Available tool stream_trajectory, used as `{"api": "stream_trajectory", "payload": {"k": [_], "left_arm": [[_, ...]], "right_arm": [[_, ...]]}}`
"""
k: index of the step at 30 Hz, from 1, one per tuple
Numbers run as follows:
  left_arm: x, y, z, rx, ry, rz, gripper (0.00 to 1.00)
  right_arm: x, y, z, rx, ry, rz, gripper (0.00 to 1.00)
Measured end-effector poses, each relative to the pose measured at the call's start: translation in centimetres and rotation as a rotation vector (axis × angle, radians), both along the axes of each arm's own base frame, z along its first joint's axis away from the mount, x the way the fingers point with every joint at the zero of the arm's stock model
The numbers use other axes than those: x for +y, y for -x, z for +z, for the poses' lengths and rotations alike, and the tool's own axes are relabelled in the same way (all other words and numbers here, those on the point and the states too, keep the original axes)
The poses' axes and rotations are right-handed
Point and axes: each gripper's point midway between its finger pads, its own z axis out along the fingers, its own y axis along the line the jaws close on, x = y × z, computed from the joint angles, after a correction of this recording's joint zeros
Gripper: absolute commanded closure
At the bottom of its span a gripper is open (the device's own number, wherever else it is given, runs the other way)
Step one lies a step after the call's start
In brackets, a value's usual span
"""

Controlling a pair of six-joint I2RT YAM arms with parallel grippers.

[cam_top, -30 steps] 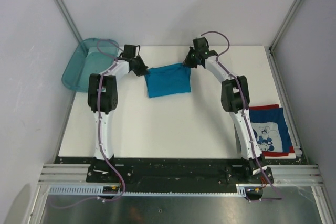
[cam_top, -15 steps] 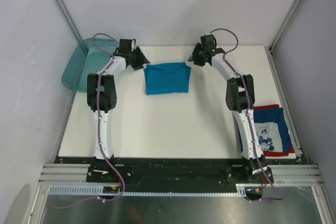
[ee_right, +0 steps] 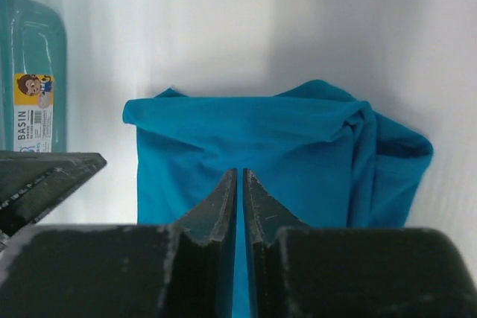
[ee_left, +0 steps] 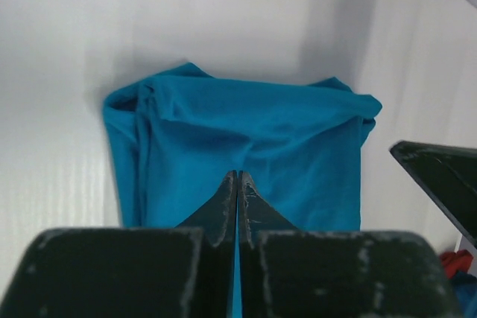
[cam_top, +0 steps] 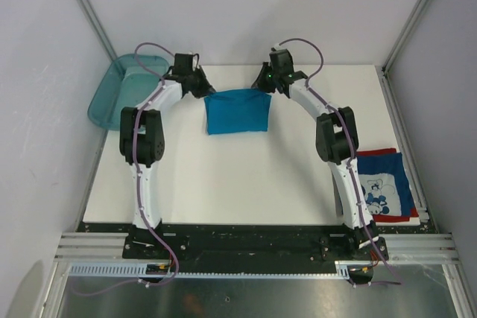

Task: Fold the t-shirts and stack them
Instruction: Fold the long partially folded tshirt into a neat square

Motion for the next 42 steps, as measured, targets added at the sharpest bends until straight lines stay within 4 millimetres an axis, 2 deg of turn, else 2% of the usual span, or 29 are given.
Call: {"api": "stream_trajectory", "payload": {"k": [5, 9, 11, 13, 17, 25, 32, 37, 42], "left_arm": [[-1.2, -0.2, -2.8, 0.044, 0.016, -0.029, 0.98], [-1.0, -1.8, -6.2, 0.076, 0.018, -0.021, 0.75], [-1.1, -2.4, -7.1, 0.085, 0.047, -0.016, 0.65], [-0.9, -3.5, -6.4, 0.055, 0.058, -0.006, 0.58], [-0.2, -4.6, -5.7, 0.022, 0.06, 0.026, 0.48], [0.3, -5.3, -5.5, 0.004, 0.069, 0.049, 0.34], [0.8, -5.7, -5.2, -0.01, 0.074, 0.059, 0.26], [1.6, -6.0, -5.0, -0.017, 0.073, 0.069, 0.24], [2.4, -5.5, -4.4, -0.023, 0.059, 0.069, 0.24]], "right_arm": [[0.9, -0.9, -2.9, 0.004, -0.046, 0.021, 0.91], [0.7, -2.1, -6.0, 0.011, -0.075, 0.007, 0.9], [0.5, -2.6, -7.2, 0.016, -0.096, -0.006, 0.9], [0.6, -3.2, -7.8, 0.017, -0.134, -0.016, 0.9], [0.5, -4.0, -7.0, 0.005, -0.19, -0.039, 0.87], [-0.2, -5.4, -5.1, -0.023, -0.294, -0.07, 0.75], [-1.4, -6.9, -3.9, -0.027, -0.354, -0.086, 0.74], [-2.4, -6.8, -4.8, 0.004, -0.333, -0.099, 0.73], [-3.4, -5.5, -6.1, 0.065, -0.246, -0.107, 0.73]]}}
